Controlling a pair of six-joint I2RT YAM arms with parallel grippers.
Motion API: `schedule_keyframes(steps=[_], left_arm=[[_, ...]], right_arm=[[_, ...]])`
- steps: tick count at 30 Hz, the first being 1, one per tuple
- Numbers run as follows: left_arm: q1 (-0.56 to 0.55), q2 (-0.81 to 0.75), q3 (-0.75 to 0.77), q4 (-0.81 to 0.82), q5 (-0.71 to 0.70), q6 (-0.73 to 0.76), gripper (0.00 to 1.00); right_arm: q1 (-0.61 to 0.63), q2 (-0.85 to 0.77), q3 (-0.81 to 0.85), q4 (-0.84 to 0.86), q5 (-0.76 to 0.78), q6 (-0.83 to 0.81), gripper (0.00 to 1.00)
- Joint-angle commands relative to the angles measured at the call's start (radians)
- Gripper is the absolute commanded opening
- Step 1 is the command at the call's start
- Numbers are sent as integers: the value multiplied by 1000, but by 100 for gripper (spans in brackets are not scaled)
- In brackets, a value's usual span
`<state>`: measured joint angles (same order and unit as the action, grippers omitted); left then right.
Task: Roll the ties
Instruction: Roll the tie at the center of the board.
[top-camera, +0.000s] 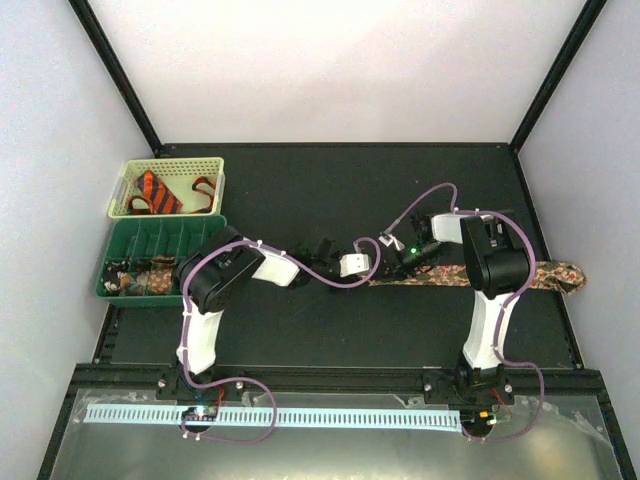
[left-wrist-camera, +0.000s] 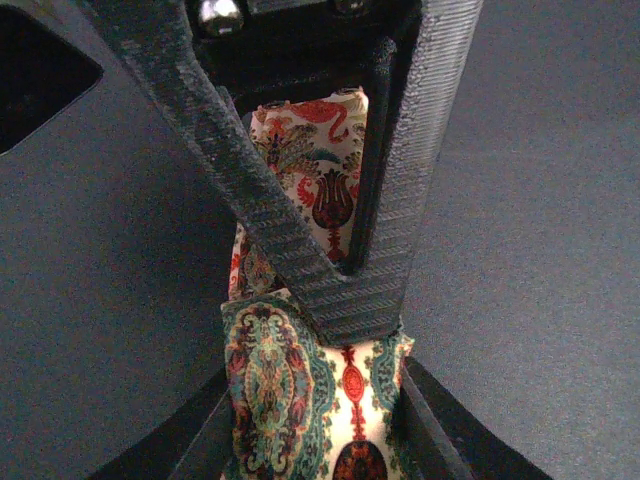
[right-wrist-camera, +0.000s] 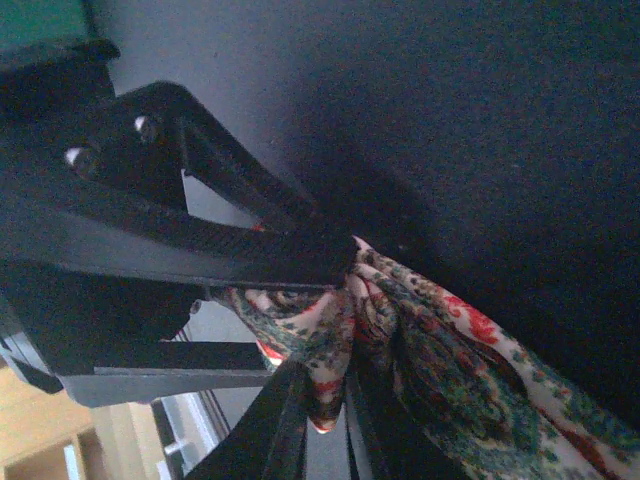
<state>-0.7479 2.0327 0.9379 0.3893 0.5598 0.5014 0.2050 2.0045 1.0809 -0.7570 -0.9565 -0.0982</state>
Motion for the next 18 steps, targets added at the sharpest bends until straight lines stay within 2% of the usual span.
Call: schedule_keyframes(steps=[1, 5, 11, 15, 16, 18], left_arm=[[-7, 29, -14, -87, -25, 34, 34], [-7, 28, -16, -114, -25, 28, 32], [-7, 28, -12, -127, -25, 26, 33], [-7, 33, 1, -138, -25, 20, 33], [-7, 34, 3, -140, -25, 17, 33], [-7, 36, 9, -148, -26, 14, 34]], right_arm=[[-6, -24, -4, 5, 34, -6, 21], [-5, -55, -5, 21, -5, 6, 37], [-4, -51, 0, 52, -35, 38, 40], [2, -24, 12, 46, -42, 26, 37], [3, -20, 14, 46, -43, 21, 34], [4, -20, 14, 51, -46, 21, 18]])
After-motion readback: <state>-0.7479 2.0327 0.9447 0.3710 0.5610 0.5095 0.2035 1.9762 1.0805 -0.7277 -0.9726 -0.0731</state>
